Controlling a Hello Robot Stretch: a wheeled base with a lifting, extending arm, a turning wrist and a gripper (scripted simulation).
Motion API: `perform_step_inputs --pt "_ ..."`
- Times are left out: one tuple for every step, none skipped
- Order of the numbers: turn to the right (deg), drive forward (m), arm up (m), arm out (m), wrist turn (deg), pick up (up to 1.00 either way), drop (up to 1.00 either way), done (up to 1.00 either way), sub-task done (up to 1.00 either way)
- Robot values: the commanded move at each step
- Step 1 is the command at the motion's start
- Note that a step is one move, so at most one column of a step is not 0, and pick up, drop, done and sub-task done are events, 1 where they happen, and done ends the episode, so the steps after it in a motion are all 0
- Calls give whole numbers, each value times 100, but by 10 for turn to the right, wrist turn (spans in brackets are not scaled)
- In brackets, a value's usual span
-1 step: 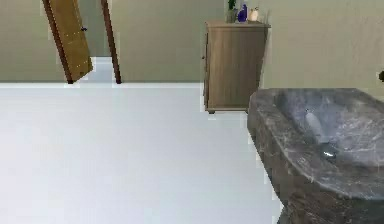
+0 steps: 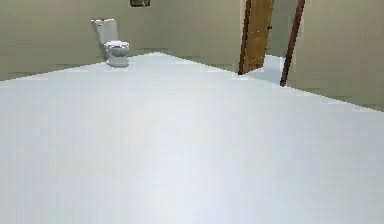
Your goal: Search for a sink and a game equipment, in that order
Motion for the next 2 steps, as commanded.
perform_step_inputs --pt "-180 0 0 0 0 0 0 0 0" --pt "0 20 0 0 0 0 0 0 0"
